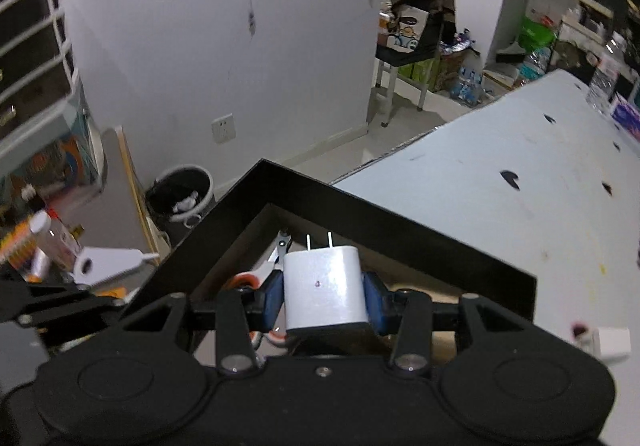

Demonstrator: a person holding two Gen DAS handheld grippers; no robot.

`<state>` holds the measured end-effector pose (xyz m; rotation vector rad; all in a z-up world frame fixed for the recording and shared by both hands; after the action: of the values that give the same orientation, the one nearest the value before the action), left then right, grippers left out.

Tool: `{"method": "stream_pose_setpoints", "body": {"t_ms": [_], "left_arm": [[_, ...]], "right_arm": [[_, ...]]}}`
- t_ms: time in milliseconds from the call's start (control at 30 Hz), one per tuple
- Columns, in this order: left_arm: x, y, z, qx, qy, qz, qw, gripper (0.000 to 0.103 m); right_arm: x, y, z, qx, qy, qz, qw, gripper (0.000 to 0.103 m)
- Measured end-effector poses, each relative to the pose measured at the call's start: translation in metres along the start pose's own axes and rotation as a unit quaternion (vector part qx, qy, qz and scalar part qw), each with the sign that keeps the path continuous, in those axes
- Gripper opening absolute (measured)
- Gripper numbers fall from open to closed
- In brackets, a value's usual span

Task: Organize rigid objects
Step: 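Carry the small white charger into the black box and release it, then move the right gripper to the larger white charger and grasp it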

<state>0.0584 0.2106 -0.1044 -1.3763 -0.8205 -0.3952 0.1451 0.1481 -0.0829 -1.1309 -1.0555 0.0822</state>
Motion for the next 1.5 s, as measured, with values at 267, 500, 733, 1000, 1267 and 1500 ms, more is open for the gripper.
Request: {"method": "stream_pose_setpoints", "body": {"t_ms": [267, 500, 733, 1000, 1267, 1500], "left_arm": [[-0.001, 0.001, 0.001, -0.005, -0.005, -0.004, 1.0000, 0.007], [-0.001, 0.001, 0.002, -0.007, -0.006, -0.003, 1.0000, 0.007], [-0.001, 0.001, 0.003, -0.005, -0.005, -0.002, 1.0000, 0.007], [-0.001, 0.004, 0.002, -0.001, -0.001, 0.000, 1.0000, 0.007], [-0.001, 0.005, 0.000, 0.004, 0.002, 0.003, 1.0000, 0.006], [-0.002, 0.005, -0.001, 0.009, 0.006, 0.007, 0.9999, 0.005]], "right_arm": [[0.012, -0.001, -0.003, -0.015, -0.031, -0.017, 0.999, 0.056], [0.015, -0.020, -0.010, 0.012, 0.013, -0.017, 1.000, 0.051], [0.001, -0.032, -0.014, 0.025, 0.042, -0.006, 0.999, 0.051], [-0.020, -0.049, -0.018, 0.029, 0.063, 0.005, 0.998, 0.056], [-0.032, -0.068, -0.029, 0.024, 0.097, -0.001, 0.995, 0.077], [-0.039, -0.089, -0.035, 0.020, 0.104, -0.021, 0.994, 0.085]]}}
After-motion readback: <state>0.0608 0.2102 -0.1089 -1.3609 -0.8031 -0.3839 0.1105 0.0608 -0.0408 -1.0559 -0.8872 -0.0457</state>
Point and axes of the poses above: each gripper's, at about its wrist camera, not at the fingertips, and y roughly the way its jaws point, z to its left, x to its top, the point moved 9 cm from there along y, roughly the way its jaws point, and after that the axes turned 5 degrees about y, right-handed, at the moved point
